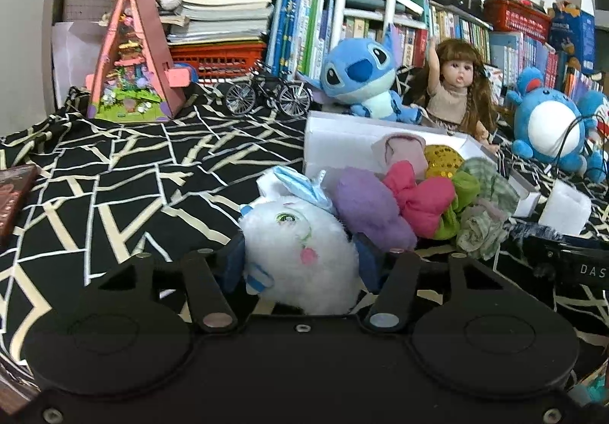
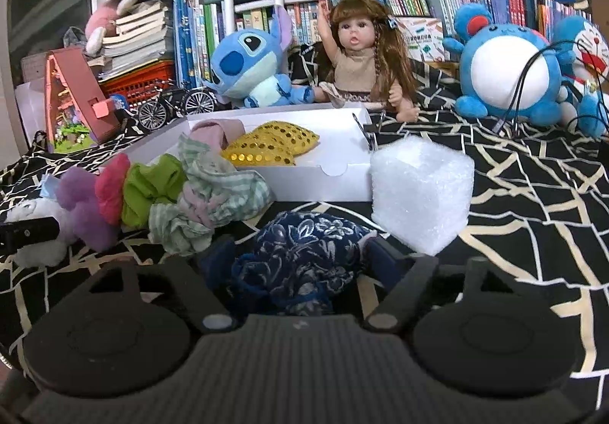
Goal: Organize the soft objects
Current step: 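Grasp the blue floral cloth with the right tool while the left tool grasps the white fluffy toy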
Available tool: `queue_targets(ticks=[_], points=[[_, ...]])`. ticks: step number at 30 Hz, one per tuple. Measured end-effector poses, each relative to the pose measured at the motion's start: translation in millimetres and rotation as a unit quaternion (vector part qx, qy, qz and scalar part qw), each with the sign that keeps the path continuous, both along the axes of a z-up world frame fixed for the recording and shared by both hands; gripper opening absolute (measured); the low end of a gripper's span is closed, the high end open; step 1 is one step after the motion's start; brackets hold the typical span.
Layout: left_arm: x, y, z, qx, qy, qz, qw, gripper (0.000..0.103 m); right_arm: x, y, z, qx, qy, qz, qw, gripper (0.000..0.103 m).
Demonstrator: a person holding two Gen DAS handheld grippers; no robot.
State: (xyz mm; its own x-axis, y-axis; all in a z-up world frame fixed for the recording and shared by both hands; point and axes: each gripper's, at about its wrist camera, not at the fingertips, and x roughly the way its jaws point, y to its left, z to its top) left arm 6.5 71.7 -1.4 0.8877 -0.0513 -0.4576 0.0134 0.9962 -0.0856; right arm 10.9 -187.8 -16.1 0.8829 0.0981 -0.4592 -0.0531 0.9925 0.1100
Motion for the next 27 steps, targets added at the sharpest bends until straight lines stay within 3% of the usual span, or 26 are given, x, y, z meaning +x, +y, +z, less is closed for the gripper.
queue_targets(ticks=[1, 11, 20, 27], points=[[-2, 1, 2, -0.001, -0.002, 0.002, 1.0000, 0.056, -1, 0, 2, -0.002, -0.002, 0.000, 1.000, 0.066], [-17, 18, 29, -0.017, -0.033, 0.022, 0.9991, 0.056, -3, -1, 11, 0.008, -0.005, 0.003, 1.000, 0.053], [-8, 22, 58, -0.024, -0.066, 0.015, 0.9974, 0.056, -6, -2, 34, 0.006, -0.048, 0.002, 0.999, 0.052], [27, 14, 79, -0.045, -0.061, -0.017, 0.9970, 0.056, 22, -13, 59, 0.037, -0.058, -0.012, 0.998, 0.052]])
